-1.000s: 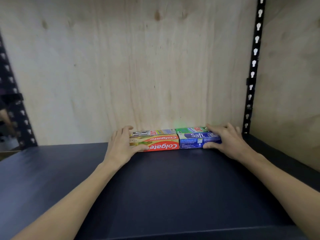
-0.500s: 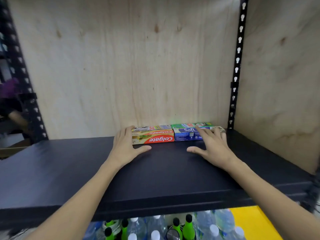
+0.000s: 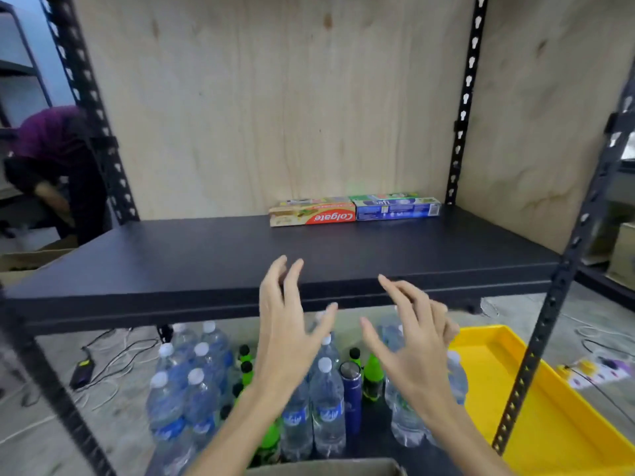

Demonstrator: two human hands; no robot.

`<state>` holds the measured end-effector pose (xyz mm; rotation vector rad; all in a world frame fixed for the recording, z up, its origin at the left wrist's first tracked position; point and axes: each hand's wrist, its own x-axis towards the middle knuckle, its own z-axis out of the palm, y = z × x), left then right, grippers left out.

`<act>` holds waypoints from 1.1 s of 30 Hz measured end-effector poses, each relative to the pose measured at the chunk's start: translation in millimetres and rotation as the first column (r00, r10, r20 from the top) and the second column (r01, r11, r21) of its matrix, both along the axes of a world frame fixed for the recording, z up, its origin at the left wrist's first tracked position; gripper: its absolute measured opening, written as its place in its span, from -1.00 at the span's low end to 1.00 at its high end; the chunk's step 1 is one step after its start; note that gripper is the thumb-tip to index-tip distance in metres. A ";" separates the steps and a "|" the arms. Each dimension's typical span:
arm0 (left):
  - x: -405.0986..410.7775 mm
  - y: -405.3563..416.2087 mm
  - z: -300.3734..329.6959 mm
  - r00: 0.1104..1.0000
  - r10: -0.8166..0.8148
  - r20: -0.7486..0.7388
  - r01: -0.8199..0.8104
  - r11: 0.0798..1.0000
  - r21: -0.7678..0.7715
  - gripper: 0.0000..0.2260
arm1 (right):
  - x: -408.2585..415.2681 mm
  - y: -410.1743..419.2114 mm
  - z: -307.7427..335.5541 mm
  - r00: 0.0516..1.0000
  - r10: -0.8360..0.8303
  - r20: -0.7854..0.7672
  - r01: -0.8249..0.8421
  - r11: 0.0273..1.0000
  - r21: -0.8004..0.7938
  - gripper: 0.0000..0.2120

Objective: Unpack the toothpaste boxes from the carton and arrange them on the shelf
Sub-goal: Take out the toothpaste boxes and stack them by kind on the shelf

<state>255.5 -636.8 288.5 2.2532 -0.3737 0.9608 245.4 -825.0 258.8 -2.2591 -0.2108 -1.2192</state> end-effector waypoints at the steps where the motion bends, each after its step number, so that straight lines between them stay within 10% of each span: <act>1: -20.0 -4.1 -25.9 1.000 -0.014 -0.010 0.014 1.000 0.005 -0.32 | -12.7 6.8 -22.6 1.000 0.004 -0.023 -0.004 1.000 0.017 -0.37; 9: -85.7 22.2 -192.8 0.919 0.088 -0.385 -0.114 0.993 -0.044 -0.44 | -78.1 30.6 -186.5 0.865 0.031 -0.500 -0.033 0.999 0.004 -0.37; 18: -136.6 57.8 -347.2 0.578 0.187 -0.794 -0.023 0.977 0.213 -0.52 | -136.5 26.7 -329.1 0.473 0.031 -0.881 -0.023 0.999 0.022 -0.42; 28: -142.9 67.1 -422.9 0.355 0.341 -0.871 -0.164 0.939 0.301 -0.51 | -133.1 46.3 -395.7 0.171 -0.048 -0.984 0.039 0.998 -0.041 -0.31; 33: -143.4 34.5 -435.1 0.288 -0.014 -0.957 -0.103 0.994 -0.045 -0.52 | -144.7 64.9 -407.8 0.062 -0.157 -0.986 0.014 0.988 -0.157 -0.10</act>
